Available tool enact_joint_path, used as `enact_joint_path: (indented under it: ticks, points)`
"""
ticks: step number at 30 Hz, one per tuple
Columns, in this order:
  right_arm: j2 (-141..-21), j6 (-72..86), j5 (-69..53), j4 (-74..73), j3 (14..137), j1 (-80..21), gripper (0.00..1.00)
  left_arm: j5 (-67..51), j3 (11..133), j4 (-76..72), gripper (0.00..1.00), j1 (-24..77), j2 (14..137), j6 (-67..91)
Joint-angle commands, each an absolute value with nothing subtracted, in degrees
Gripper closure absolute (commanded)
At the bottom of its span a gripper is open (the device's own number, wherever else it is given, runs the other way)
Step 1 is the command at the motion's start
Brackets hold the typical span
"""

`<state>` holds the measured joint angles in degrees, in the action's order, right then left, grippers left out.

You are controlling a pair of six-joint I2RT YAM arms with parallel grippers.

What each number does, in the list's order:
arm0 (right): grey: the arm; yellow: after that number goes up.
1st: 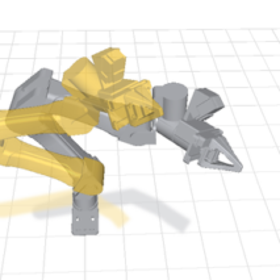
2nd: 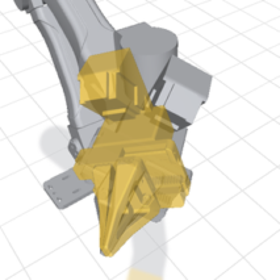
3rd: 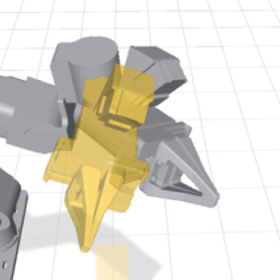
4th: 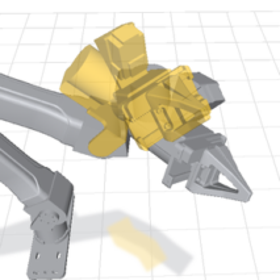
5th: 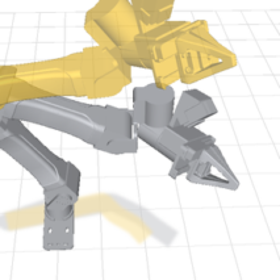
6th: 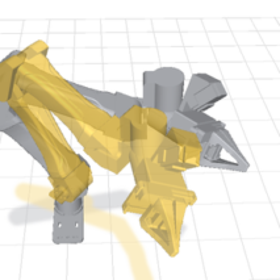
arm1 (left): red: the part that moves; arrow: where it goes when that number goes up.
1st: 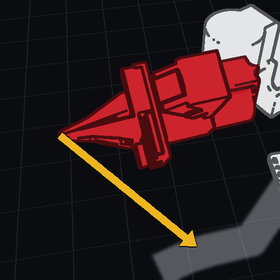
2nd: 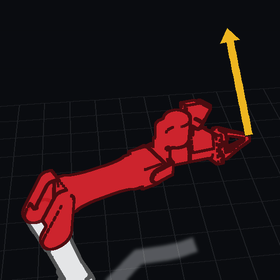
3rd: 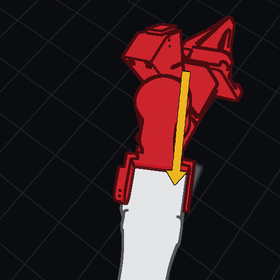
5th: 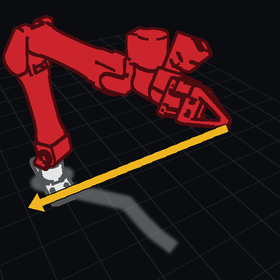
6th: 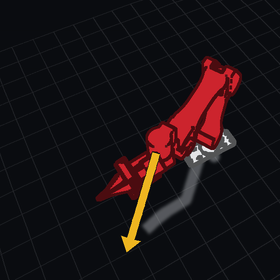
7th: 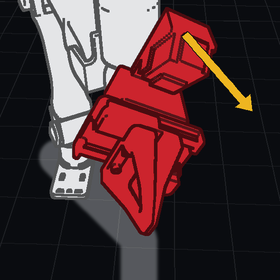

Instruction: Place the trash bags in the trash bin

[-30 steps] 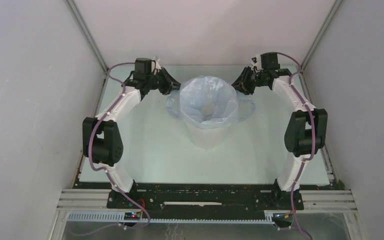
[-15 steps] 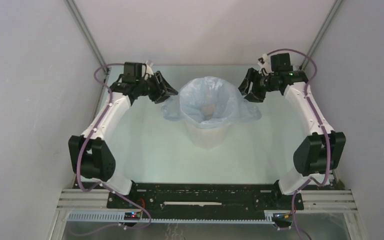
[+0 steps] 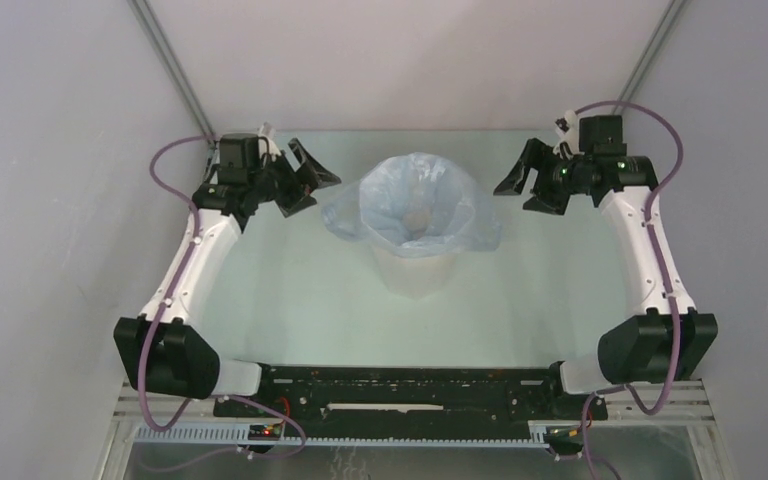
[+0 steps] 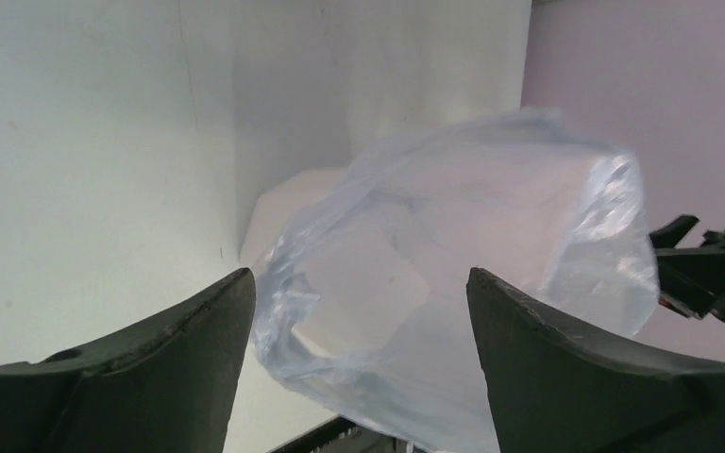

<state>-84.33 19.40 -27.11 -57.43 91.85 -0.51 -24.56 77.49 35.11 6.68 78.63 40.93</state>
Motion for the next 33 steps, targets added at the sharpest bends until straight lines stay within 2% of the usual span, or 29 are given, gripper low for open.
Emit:
enact_joint_path:
  ticks: [1,3,8,11,14,18,23,33]
  points:
    - [-79.95,20.45,-31.14,-51.99,81.63,-0.62,0.12,-29.87,67.22,27.46,0.15,8.39,76.31,46.60]
    - [-79.77,21.70,-33.32,-49.72,77.88,-0.62,0.16,-29.63,64.26,26.65,0.19,8.99,75.91,47.10]
    - [-80.76,23.64,-35.40,-44.47,69.99,-1.88,0.26,-29.94,57.09,23.16,0.42,9.70,75.90,48.43]
    - [-82.18,24.80,-35.34,-40.62,66.28,-2.56,0.45,-30.10,56.01,22.75,0.58,10.93,78.28,46.52]
    - [-83.98,25.42,-35.55,-37.65,64.64,-3.38,0.64,-31.46,55.79,21.74,0.82,11.91,82.06,45.84]
    - [-86.47,23.79,-33.60,-36.20,64.25,-4.50,0.74,-31.39,56.64,21.02,0.99,13.46,86.60,43.80]
    - [-91.37,22.24,-32.37,-34.29,62.67,-5.29,0.83,-33.76,56.54,21.10,1.00,16.33,93.49,41.84]
    - [-94.70,21.38,-32.58,-33.86,62.26,-7.32,0.83,-35.09,58.36,23.42,0.98,19.02,96.85,38.72]
